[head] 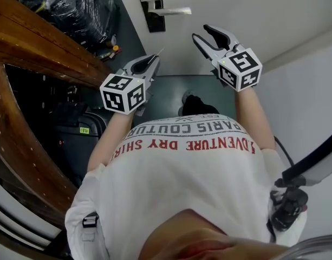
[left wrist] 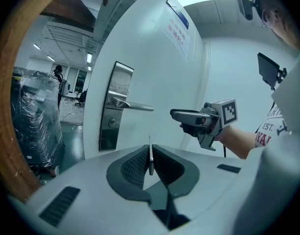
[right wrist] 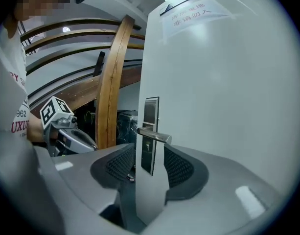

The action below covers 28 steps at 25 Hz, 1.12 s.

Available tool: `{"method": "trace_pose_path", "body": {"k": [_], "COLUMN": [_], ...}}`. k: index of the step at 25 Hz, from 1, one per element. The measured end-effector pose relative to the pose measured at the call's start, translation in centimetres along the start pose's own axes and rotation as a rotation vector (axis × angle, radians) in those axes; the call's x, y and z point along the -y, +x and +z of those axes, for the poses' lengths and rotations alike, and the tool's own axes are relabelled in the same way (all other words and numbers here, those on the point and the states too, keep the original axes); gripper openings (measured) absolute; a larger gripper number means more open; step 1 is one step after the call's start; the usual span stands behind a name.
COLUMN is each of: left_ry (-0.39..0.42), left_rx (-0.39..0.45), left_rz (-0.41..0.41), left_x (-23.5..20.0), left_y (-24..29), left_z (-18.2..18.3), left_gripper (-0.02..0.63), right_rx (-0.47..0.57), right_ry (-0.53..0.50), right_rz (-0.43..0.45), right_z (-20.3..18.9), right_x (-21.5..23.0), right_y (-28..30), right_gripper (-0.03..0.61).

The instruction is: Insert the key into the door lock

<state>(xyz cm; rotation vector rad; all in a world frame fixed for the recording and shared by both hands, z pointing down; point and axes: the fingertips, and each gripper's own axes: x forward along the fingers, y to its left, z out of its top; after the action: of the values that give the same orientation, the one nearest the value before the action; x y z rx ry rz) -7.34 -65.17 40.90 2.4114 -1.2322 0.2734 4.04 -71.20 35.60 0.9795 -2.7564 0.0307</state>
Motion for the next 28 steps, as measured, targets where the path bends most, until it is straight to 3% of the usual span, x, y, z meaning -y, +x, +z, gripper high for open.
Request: {"method": "trace_pose_path", "body": {"k": [6,11,21,23,28], "left_ry": [-0.078,-0.099,-0.167,-0.226,-0.532], "left_rx": [-0.003,-0.006,0.076,0.125,0.274], "left_rz": [0.055,0.051,0.086,0.107,0.062], "left_x": [-3.5,-4.1,-5.8,-6.4,-7.6], "left_y": [1.9,1.5,2.0,2.5,4.8], "left_z": [-0.3,-0.1,1.7,2.1,3.3], "left_gripper": [0.022,0.023,0.023,0.023,0.022], "right_rx": [-0.034,-0.036,-0.038,-0.033,-0.039], "right_ry": [0.022,-0.011,-0.008,0.005,0.008], "right_rz": [0.054,0.089,0.107,0.11,0.116], "right_z": [-1.0,0.1,0.5,0.8,1.0], "right_x": [4.7,4.1,3.2,3.2,3.2], "right_y": [6.7,7.9,7.8,7.6,7.6], "right_gripper": [0.19,0.189,0.176,0.176,0.175]}}
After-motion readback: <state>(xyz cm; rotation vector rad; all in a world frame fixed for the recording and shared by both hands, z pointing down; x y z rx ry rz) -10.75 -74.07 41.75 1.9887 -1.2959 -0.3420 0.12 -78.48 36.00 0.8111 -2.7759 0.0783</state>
